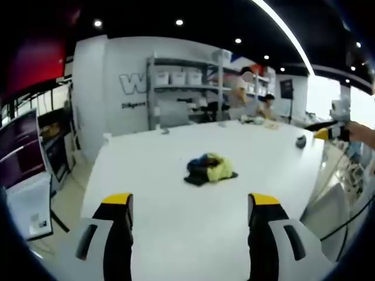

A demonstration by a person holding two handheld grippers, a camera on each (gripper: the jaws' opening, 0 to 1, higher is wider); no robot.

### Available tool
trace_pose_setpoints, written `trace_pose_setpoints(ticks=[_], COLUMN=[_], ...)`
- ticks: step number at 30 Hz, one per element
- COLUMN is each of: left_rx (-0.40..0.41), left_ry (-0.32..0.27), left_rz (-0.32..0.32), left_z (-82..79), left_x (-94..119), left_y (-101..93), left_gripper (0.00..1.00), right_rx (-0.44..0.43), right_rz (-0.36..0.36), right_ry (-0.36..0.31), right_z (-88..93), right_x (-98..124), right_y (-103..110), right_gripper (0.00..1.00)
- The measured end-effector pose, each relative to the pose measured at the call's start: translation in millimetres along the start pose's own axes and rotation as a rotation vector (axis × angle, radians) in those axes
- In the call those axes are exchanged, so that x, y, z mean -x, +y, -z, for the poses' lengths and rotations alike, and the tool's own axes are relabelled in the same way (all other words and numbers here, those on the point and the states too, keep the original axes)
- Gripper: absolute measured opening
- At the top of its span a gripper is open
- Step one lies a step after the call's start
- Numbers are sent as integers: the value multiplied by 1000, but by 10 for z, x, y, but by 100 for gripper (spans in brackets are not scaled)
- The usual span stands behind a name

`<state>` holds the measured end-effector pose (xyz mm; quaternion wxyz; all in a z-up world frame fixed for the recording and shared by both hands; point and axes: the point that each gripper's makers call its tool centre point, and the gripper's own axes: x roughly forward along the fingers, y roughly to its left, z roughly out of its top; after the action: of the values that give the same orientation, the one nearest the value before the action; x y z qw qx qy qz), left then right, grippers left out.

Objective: Fold the garment on the visible template until the final outline fits inside the template.

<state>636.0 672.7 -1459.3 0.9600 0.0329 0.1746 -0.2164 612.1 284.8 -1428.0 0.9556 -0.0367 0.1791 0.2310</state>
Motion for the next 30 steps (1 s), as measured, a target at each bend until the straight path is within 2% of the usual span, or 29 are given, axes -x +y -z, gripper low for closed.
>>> trace_pose_setpoints(ticks=[16,26,30], left_rx=[6,17,12], left_ry=[8,7,28], left_rz=[7,10,16], left_z=[43,40,93], left_x=[8,8,-21], left_y=[-7,-43,-50], left_gripper=[74,72,71], right_rx=[-20,-23,-24], right_rz=[-10,-5,-8], right_ry=[6,4,10], right_z=[72,73,79], right_x=[-41,-47,-63], right_y=[92,62,64], right_gripper=[65,64,63])
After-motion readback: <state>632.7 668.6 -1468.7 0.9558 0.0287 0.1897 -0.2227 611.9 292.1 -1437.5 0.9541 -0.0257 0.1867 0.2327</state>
